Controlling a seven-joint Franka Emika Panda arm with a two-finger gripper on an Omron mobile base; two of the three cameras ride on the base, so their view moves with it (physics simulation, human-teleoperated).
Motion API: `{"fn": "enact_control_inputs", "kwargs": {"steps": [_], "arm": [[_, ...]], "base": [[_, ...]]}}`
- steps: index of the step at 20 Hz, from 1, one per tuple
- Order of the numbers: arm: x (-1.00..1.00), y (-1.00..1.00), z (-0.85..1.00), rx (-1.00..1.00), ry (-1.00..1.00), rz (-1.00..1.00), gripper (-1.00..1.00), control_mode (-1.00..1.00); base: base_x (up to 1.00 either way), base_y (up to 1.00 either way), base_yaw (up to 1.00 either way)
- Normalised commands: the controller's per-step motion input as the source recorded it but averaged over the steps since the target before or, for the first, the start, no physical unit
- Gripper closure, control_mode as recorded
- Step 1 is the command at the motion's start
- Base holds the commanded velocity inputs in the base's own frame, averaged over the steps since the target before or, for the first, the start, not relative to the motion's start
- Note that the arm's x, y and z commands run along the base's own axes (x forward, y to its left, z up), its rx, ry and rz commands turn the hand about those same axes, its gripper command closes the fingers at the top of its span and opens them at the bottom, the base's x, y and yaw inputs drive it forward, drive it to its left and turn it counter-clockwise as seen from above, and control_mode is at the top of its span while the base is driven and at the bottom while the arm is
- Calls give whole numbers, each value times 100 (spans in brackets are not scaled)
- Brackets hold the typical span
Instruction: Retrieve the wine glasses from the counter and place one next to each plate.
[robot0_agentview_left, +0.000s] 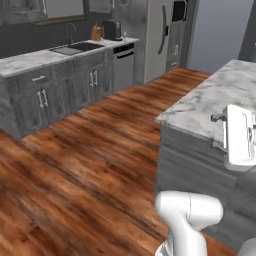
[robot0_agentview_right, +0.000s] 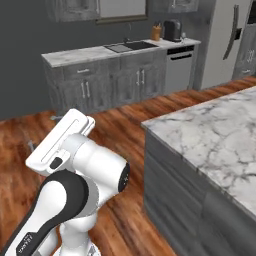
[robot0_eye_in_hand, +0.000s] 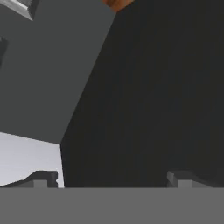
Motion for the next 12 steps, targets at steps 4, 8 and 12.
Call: {"fn": "enact_control_inputs", "kwargs": {"steps": [4,8,12], "arm": [[0,0,0,0,0,0,-100,100],[0,0,0,0,0,0,-100,100],[0,0,0,0,0,0,-100,100]], "base": [[100,100,-31],[100,100,-29],[100,100,-25]]}}
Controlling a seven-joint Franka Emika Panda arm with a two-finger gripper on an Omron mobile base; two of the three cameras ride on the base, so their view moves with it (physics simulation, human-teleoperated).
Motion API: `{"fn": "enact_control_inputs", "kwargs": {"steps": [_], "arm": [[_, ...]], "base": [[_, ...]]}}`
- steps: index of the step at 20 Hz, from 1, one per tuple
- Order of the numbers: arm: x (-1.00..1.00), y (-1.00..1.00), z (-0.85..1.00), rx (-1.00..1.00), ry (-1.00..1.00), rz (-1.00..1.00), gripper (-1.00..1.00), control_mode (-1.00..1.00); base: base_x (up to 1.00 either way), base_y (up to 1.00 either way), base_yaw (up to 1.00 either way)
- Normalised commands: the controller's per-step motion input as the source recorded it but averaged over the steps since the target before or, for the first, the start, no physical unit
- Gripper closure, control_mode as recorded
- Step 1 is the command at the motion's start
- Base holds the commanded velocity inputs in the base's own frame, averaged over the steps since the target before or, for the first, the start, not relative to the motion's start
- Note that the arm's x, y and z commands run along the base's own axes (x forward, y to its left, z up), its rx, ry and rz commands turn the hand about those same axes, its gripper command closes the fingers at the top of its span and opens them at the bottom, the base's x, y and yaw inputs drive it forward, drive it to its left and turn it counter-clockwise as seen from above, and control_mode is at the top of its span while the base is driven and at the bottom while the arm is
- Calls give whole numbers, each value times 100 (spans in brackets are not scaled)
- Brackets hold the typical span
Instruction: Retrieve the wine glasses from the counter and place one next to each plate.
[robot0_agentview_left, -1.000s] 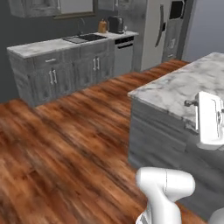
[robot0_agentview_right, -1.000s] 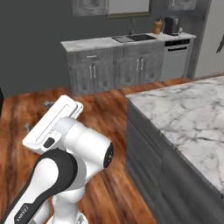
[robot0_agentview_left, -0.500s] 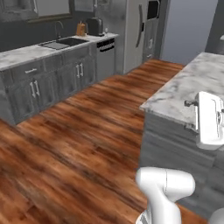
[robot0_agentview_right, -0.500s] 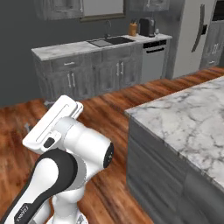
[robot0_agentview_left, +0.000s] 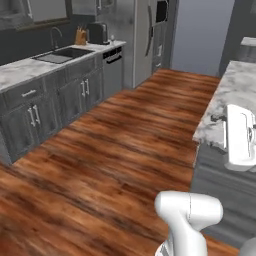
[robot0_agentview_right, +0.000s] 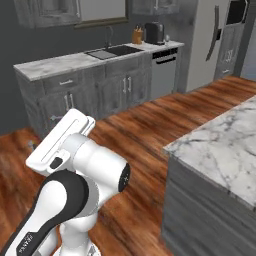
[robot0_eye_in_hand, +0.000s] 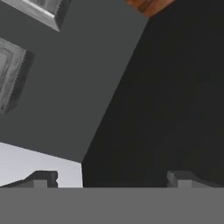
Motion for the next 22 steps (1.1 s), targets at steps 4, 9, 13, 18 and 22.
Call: {"fn": "enact_control_inputs", "kwargs": {"steps": [4,9,13,18,22], "arm": [[0,0,0,0,0,0,-100,100],[0,0,0,0,0,0,-100,100],[0,0,0,0,0,0,-100,100],[0,0,0,0,0,0,-100,100],[0,0,0,0,0,0,-100,100]], "base": [[100,100,-26],[100,100,-27],[100,82,-22],[100,65,-10],[100,47,-2]]}}
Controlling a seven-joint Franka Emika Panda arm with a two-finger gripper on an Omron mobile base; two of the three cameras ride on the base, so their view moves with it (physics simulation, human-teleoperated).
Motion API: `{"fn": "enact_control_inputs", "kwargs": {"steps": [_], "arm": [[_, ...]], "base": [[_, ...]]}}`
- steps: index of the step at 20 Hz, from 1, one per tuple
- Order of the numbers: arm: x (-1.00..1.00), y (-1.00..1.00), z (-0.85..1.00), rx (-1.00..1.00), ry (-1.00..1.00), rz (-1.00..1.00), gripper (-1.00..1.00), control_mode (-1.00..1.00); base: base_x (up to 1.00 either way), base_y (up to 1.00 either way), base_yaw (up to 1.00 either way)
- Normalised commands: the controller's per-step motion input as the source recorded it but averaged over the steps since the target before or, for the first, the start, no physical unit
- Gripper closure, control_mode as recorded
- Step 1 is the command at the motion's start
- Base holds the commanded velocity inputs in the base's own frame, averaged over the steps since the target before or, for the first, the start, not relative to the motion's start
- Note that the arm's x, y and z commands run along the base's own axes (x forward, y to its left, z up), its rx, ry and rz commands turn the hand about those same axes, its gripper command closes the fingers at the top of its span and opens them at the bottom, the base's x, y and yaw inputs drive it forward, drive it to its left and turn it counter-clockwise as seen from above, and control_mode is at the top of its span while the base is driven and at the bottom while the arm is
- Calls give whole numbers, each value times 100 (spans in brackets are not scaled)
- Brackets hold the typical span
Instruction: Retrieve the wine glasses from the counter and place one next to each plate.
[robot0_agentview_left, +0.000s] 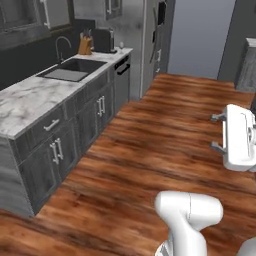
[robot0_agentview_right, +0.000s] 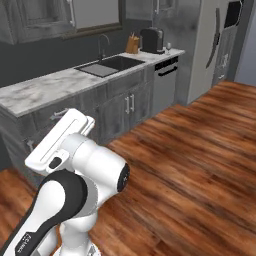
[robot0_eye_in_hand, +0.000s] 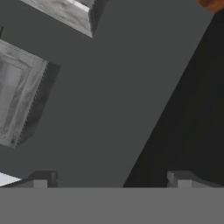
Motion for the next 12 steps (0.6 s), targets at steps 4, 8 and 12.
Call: {"fn": "enact_control_inputs", "kwargs": {"steps": [4,8,12], "arm": [[0,0,0,0,0,0,-100,100],[0,0,0,0,0,0,-100,100],[0,0,0,0,0,0,-100,100]], "base": [[100,13,0],[100,-26,0],[100,-68,2]]}}
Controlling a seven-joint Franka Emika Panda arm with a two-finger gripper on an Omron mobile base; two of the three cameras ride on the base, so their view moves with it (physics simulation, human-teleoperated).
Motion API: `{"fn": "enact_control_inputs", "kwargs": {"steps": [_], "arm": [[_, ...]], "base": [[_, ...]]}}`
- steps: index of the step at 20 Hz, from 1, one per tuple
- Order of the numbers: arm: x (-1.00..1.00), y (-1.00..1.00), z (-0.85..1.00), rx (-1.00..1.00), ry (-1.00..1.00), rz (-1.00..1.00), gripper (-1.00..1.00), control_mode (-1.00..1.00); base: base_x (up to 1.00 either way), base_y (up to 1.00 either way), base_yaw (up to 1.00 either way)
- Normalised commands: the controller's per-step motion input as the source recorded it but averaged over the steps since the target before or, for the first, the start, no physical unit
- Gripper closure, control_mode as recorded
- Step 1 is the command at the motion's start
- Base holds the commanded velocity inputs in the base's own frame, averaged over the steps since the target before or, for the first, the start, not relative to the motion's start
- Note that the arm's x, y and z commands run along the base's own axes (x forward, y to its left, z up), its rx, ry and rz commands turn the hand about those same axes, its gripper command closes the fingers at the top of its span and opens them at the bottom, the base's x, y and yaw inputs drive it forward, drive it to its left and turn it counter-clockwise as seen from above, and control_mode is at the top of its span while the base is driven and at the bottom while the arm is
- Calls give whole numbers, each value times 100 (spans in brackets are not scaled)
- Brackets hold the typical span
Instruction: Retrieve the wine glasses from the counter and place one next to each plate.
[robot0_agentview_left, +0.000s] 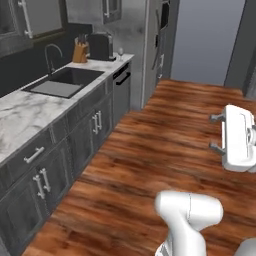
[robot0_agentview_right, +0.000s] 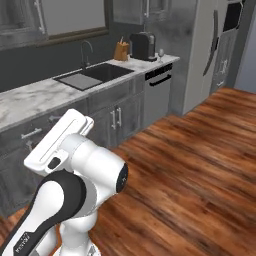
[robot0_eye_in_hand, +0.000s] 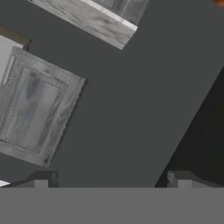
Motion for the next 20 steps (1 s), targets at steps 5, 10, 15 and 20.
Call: {"fn": "enact_control_inputs", "kwargs": {"steps": [5,10,15,20], "arm": [[0,0,0,0,0,0,-100,100],[0,0,0,0,0,0,-100,100],[0,0,0,0,0,0,-100,100],[0,0,0,0,0,0,-100,100]], "base": [[100,-67,5],[100,-45,9],[100,-35,13],[100,-37,13]]}}
